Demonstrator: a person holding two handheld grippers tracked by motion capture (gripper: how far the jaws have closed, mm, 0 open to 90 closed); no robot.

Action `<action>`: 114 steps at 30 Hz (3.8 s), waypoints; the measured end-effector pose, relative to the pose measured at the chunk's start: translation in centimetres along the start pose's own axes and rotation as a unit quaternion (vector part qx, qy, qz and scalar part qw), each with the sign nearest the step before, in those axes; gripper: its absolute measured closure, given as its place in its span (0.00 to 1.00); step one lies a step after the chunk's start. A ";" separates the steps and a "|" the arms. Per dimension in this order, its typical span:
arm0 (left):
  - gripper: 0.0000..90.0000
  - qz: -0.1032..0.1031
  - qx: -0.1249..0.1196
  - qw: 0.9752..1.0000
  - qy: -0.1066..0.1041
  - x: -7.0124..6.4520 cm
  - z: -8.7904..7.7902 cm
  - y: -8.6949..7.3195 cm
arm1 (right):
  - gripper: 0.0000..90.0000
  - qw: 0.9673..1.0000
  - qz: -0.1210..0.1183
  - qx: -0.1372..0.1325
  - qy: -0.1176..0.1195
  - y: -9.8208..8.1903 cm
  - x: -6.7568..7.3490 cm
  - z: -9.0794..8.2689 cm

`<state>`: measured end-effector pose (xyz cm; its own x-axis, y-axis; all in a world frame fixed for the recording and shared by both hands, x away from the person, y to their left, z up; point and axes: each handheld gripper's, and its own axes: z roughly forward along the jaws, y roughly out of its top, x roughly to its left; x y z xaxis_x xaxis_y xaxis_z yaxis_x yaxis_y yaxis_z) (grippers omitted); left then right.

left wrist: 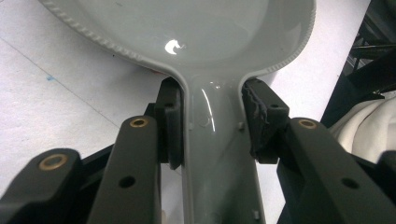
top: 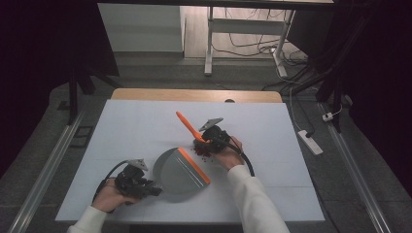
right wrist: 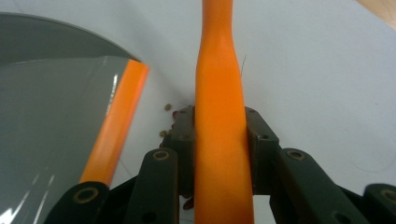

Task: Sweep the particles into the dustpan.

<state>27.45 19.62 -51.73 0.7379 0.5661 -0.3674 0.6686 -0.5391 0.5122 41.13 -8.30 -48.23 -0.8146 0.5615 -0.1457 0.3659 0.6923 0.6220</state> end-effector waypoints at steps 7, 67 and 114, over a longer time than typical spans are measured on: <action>0.69 0.000 -0.001 1.000 0.001 0.0 0.0 0.0 | 0.78 1.000 -0.028 -0.002 0.004 0.2 1.0 0.1; 0.69 -0.002 0.003 1.000 0.003 0.0 0.2 -0.1 | 0.78 0.994 0.008 -0.088 0.060 0.3 2.9 -2.1; 0.69 -0.002 0.012 1.000 -0.002 0.2 -0.7 -1.0 | 0.78 0.999 0.010 -0.043 0.024 -2.2 2.0 -1.5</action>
<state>26.83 20.70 -51.74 0.7361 0.5658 -0.3715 0.6728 -0.5516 0.4930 37.98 -9.40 -48.71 -0.8284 0.5517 -0.0965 0.3450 0.6384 0.6880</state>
